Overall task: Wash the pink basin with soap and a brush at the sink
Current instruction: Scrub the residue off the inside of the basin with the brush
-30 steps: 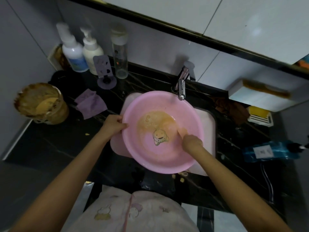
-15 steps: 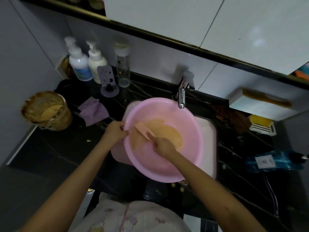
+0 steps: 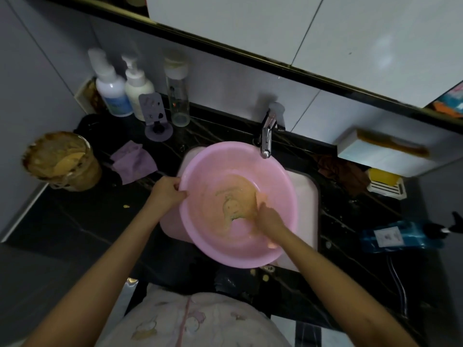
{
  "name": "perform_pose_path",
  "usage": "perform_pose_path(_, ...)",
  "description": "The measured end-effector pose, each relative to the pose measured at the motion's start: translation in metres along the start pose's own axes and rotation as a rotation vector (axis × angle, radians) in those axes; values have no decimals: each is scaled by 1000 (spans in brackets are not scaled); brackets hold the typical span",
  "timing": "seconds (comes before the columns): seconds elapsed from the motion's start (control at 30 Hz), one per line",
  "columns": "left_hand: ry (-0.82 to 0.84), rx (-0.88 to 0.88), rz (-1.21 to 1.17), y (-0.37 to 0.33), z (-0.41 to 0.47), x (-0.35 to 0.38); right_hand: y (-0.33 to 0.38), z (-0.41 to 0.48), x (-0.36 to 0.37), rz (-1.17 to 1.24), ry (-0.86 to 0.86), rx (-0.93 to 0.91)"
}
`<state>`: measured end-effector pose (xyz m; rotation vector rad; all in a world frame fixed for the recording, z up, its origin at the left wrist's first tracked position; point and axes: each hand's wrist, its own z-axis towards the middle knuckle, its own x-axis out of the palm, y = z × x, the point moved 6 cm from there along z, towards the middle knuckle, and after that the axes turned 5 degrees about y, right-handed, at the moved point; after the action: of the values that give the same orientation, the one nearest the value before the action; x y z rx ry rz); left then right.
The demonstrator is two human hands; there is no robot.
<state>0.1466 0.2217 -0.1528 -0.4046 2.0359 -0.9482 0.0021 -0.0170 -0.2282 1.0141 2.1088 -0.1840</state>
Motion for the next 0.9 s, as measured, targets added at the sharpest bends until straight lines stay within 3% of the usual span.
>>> perform_pose_path(0.07, -8, 7, 21, -3, 0, -1, 26, 8, 4, 192, -67, -61)
perform_pose_path(0.2, -58, 56, 40, -13, -5, -2, 71, 3, 13, 286, -84, -295)
perform_pose_path(0.33, -74, 59, 52, -14, -6, -3, 77, -34, 40, 21, 81, -562)
perform_pose_path(0.4, -77, 46, 57, -11, -8, 0, 73, -34, 37, -123, 42, -586)
perform_pose_path(0.7, -160, 131, 120, -22, -16, 4, 26, 12, -38, -219, -250, -157)
perform_pose_path(0.8, -215, 156, 152, -24, -19, 3, -2, -3, -37, -400, -176, -54)
perform_pose_path(0.9, -264, 188, 239, -30, -22, 9, -28, -37, -20, -559, 36, 15)
